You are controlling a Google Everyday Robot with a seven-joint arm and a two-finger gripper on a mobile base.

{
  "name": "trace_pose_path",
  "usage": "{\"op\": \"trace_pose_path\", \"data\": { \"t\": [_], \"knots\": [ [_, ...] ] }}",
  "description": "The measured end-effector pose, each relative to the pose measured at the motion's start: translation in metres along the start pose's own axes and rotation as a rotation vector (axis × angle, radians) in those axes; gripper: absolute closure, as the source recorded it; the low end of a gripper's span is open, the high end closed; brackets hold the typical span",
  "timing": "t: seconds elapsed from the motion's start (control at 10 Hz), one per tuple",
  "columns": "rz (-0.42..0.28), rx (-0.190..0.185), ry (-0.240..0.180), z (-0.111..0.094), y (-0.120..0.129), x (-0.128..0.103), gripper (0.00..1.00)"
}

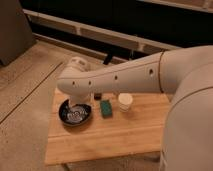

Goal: Push the eraser across the table

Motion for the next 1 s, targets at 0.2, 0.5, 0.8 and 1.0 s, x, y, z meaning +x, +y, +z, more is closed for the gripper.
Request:
{"op": "trace_pose_path", "data": {
  "t": [0.2,0.5,0.8,1.0],
  "knots": [
    [0.024,-0.001,-0.007,0.0,-0.004,-0.009,0.35],
    [0.133,0.01,-0.019,0.004,-0.05,-0.03,0.51],
    [0.215,-0.019,-0.064,0.011,-0.096,-0.055,0.83],
    [0.237,-0.042,-0.081,0.018,-0.111,-0.065,0.97]
  ]
}}
